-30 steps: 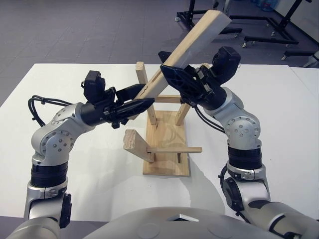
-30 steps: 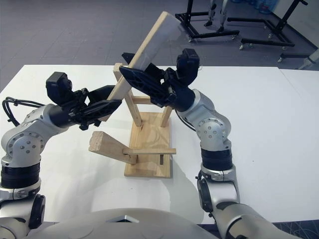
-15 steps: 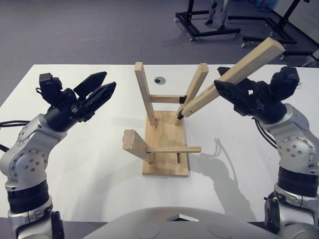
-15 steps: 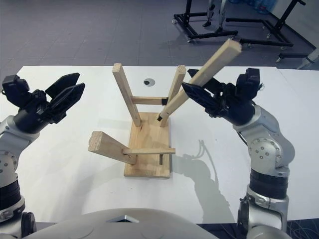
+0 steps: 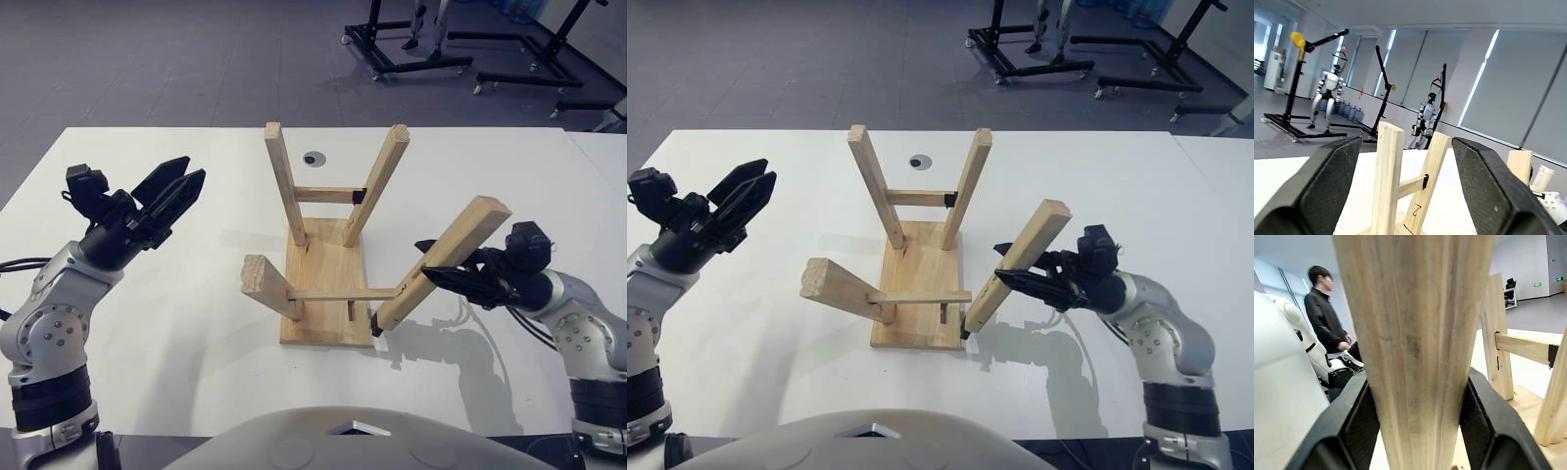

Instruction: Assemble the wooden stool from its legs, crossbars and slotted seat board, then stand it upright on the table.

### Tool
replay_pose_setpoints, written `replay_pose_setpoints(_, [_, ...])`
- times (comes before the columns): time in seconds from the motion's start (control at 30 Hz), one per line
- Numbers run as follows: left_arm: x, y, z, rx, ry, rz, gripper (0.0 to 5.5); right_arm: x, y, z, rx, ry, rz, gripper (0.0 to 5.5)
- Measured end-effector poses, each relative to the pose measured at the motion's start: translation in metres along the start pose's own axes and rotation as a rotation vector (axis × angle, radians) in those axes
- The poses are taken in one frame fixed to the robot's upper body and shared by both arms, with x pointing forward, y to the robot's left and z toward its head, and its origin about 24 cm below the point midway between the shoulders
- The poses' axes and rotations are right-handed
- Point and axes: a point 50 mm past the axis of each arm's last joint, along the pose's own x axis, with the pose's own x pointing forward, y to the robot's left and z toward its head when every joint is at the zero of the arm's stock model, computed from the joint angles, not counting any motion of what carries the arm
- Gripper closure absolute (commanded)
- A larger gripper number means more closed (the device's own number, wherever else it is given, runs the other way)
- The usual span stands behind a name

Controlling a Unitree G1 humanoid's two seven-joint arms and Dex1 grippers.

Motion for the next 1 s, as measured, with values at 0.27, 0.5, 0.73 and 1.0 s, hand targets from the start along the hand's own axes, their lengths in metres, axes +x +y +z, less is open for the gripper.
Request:
replay_pose_setpoints(0.27, [-0.003, 0.013, 0.002, -0.005, 0.025, 0.033, 2.14, 0.019, 0.003, -0.014, 0.004, -0.037, 0.05, 3.43])
replay_pose_setpoints(0.5, [-0.002, 0.012, -0.001, 0.0, 0.036, 0.032, 2.14, 0.013, -0.008, -0.016, -0.07, 0.006, 0.065, 3.44])
replay_pose_setpoints(0.73, [-0.005, 0.009, -0.008, -0.022, 0.031, 0.04, 2.14, 0.015, -0.022, -0.006, -0.188, 0.038, 0.004, 3.45])
replay_pose_setpoints(1.0, [-0.008, 0.005, -0.017, -0.037, 0.025, 0.053, 2.14, 0.028, -0.014, 0.001, -0.236, 0.091, 0.072, 3.45])
